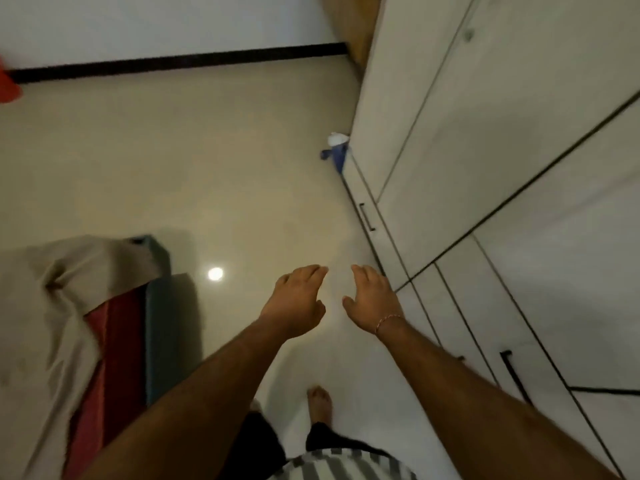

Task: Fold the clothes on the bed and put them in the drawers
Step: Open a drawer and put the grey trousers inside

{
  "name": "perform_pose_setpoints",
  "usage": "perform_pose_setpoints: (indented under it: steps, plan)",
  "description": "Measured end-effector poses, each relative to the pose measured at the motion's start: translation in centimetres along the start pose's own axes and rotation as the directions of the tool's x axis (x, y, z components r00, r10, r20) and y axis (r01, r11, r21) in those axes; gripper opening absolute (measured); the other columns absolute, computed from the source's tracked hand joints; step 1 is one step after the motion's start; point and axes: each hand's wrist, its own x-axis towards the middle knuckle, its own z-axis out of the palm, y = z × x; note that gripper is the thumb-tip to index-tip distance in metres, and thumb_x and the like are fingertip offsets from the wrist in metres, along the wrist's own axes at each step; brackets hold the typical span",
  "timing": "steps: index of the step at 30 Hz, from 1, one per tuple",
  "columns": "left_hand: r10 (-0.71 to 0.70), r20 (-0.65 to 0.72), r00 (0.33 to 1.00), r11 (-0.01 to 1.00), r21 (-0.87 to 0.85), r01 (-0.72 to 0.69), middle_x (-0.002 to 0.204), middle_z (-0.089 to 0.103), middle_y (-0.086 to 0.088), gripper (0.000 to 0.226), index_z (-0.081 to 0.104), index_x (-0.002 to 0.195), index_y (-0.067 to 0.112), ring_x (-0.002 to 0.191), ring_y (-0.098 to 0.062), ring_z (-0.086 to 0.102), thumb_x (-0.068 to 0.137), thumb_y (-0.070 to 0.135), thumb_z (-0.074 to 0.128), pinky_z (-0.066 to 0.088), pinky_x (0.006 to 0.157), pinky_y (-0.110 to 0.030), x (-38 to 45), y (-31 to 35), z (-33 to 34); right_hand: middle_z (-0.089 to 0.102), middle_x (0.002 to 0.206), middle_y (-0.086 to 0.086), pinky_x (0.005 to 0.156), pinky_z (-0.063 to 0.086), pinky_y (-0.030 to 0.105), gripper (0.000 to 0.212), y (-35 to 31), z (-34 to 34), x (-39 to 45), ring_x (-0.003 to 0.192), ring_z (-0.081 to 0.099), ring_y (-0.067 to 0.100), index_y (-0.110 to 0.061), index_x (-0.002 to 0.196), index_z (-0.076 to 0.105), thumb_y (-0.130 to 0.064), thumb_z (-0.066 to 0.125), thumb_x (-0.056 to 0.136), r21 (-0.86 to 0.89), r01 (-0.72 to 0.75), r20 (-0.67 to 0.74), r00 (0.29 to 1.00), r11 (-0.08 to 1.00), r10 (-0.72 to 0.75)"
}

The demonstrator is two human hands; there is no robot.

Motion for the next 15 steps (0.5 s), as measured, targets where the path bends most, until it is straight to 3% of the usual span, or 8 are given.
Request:
perform_pose_setpoints:
  steps: [4, 7, 11, 15]
  plan:
    - [0.194, 0.069, 0.979, 0.980, 0.025, -0.196, 0.166, 0.032, -0.004, 0.076, 0.028, 0.163, 0.018, 0.152, -0.023, 0.031, 0.095, 0.029, 0.059, 0.032, 0.121, -0.041, 6.4, 2.5, 0.3, 0.016, 0.169, 0.011, 0.117, 0.033, 0.048, 0.077, 6.1, -1.4, -0.5, 0.149, 0.026, 0.034, -0.017, 0.162, 0.018, -0.042, 0.055, 0.099, 0.097, -0.231, -0.007, 0.973, 0.968, 0.232]
    - [0.327, 0.137, 0.935, 0.944, -0.002, -0.330, 0.167, 0.032, -0.003, 0.074, 0.028, 0.163, 0.018, 0.152, -0.022, 0.030, 0.097, 0.030, 0.058, 0.032, 0.121, -0.041, 9.8, 5.3, 0.5, 0.014, 0.170, 0.008, 0.118, 0.032, 0.047, 0.078, 9.8, -2.2, -2.3, 0.150, 0.025, 0.032, -0.019, 0.163, 0.016, -0.042, 0.055, 0.100, 0.166, -0.409, -0.009, 0.909, 0.897, 0.416]
    - [0.483, 0.225, 0.846, 0.874, -0.057, -0.483, 0.167, 0.030, -0.002, 0.072, 0.026, 0.164, 0.019, 0.153, -0.021, 0.028, 0.099, 0.030, 0.056, 0.030, 0.122, -0.040, 12.7, 8.9, 1.2, 0.029, 0.163, 0.007, 0.113, 0.040, 0.047, 0.071, 12.3, -2.9, -5.5, 0.144, 0.034, 0.030, -0.018, 0.159, 0.028, -0.039, 0.058, 0.098, 0.356, -0.595, -0.055, 0.756, 0.721, 0.652]
    - [0.591, 0.326, 0.738, 0.795, -0.078, -0.602, 0.167, 0.030, -0.002, 0.072, 0.026, 0.164, 0.019, 0.153, -0.020, 0.028, 0.099, 0.031, 0.056, 0.029, 0.122, -0.039, 13.3, 12.5, 2.3, 0.036, 0.158, 0.007, 0.111, 0.041, 0.050, 0.068, 13.7, -2.2, -9.4, 0.142, 0.037, 0.030, -0.019, 0.155, 0.035, -0.039, 0.062, 0.096, 0.461, -0.699, -0.013, 0.611, 0.547, 0.792]
